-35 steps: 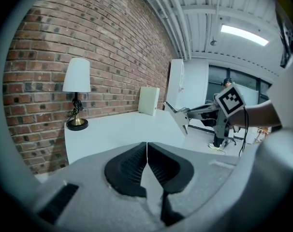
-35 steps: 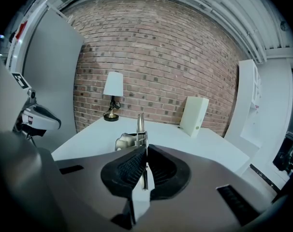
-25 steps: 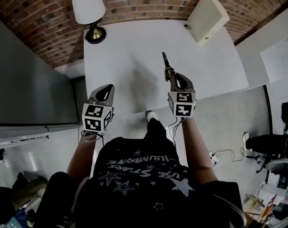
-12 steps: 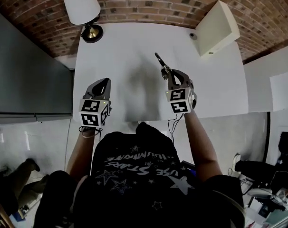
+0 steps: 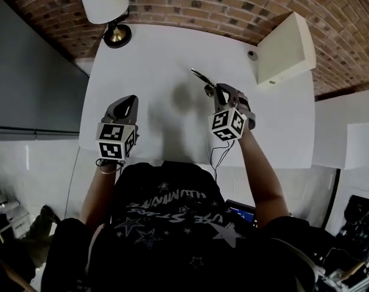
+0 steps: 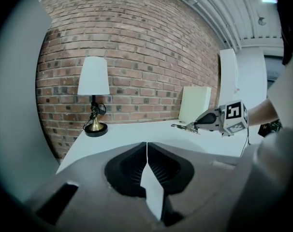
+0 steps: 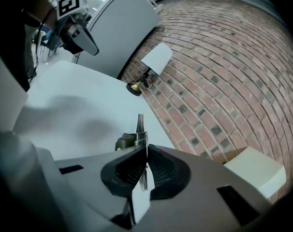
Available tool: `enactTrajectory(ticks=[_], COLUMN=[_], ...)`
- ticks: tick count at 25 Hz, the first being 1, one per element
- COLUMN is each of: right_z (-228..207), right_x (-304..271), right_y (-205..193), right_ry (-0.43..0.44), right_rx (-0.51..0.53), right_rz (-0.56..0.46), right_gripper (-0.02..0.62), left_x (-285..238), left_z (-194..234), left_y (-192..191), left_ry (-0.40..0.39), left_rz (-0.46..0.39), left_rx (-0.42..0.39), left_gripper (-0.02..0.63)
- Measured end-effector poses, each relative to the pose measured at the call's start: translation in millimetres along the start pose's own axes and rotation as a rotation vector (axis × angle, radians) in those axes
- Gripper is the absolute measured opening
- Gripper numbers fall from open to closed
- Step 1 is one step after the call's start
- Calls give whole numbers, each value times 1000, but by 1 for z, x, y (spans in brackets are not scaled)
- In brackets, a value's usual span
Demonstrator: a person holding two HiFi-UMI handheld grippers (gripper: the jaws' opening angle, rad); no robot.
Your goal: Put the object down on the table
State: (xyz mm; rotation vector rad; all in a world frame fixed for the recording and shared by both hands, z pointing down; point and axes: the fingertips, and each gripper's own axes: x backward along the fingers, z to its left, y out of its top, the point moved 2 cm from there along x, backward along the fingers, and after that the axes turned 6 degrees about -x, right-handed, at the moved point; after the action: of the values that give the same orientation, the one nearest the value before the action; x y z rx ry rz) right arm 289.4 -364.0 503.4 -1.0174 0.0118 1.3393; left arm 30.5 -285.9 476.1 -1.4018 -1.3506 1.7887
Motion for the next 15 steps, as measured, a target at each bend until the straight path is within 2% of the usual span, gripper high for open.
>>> enactTrajectory(ticks=[6,15], right_z=[8,14], right_x=[-28,-56], right_y=[-4,-15], right_ry=[67,74], right_rx=[234,374], right_rz=[-46,-58], right_gripper=[14,14], left_x=[-4,-13], left_z=[2,-2], left_y=[-10,-15], left_ry=[40,65], left_rz=[42,79], left_rx=[23,37], left_gripper=[21,21])
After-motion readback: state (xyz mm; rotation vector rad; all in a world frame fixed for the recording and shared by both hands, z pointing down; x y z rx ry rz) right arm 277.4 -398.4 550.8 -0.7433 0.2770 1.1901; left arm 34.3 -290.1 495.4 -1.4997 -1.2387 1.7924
